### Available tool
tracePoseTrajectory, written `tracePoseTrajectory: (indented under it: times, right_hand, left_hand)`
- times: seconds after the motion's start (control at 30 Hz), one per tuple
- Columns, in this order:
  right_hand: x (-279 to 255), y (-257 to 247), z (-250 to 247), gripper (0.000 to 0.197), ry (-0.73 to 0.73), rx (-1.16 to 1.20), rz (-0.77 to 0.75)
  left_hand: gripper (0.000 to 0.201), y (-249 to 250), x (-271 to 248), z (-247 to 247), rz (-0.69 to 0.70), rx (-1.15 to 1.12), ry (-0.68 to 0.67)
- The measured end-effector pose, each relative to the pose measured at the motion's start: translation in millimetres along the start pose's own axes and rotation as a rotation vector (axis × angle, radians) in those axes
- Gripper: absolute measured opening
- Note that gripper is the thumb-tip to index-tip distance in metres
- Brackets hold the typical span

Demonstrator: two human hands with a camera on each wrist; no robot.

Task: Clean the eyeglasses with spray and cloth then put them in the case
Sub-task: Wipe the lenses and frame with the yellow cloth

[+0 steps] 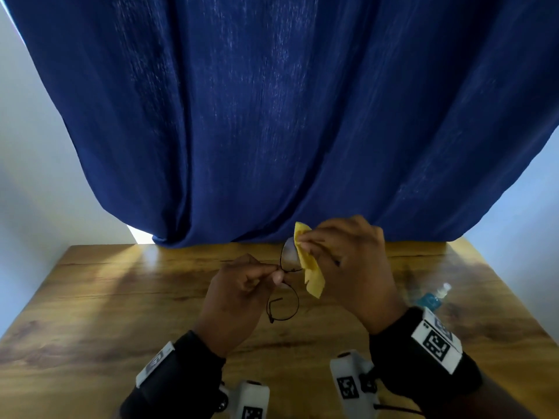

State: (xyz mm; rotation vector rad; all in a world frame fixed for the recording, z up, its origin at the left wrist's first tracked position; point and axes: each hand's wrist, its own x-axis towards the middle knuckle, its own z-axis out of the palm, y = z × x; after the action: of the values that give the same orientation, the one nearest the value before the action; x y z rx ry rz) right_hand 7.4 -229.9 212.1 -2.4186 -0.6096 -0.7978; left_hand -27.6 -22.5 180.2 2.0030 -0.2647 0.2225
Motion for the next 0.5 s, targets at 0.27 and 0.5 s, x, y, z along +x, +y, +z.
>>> tracePoseTrajectory:
  times: [0.27, 0.5]
  right_hand:
    - [-12.1, 11.6, -3.8, 0.021, -0.048, -0.007, 0.052]
    - [-10.6, 25.3, -0.2, 0.013, -0.088, -0.020, -0.061]
  left_hand:
    - [0.019, 1.3, 2.9, 13.3, -0.122, -0.283, -0.047]
    - [0.019, 6.1, 11.6, 23.1, -0.138, -0.301, -0.073]
